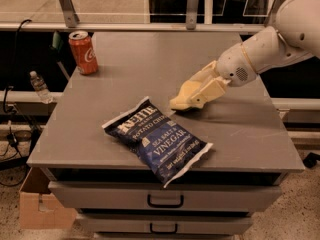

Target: Move sponge near blue chip bag

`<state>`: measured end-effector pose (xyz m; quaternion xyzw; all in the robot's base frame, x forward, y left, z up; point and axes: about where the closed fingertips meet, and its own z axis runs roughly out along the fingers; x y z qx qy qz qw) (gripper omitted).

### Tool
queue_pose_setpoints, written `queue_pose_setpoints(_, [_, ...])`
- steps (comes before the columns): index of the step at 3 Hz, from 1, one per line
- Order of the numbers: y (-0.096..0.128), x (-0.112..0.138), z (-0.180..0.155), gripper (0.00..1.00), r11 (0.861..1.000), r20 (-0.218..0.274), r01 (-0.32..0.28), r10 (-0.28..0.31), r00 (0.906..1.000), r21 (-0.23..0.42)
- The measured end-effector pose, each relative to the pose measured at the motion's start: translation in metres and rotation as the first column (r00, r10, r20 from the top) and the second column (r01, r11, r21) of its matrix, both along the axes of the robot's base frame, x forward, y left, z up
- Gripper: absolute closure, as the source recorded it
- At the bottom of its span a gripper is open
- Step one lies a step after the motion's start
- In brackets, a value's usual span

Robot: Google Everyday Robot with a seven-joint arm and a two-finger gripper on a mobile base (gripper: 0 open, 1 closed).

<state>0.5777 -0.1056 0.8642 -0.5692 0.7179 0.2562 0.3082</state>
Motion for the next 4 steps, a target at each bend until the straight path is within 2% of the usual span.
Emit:
queue_pose_setpoints(1, [0.012,-0.024,-0.007,0.84,0.997,-0.043,-0.071,0.070,0.9966,-0.013])
queue_pose_setpoints(2, [0.018,-0.035,-0.011,0.59,0.993,-0.069,-0.119,0.117,0.9907,-0.023])
queue_pose_setpoints(4, [0.019,-0.039,-0.014,0.12,0.987,-0.085,-0.153,0.149,0.9851,-0.039])
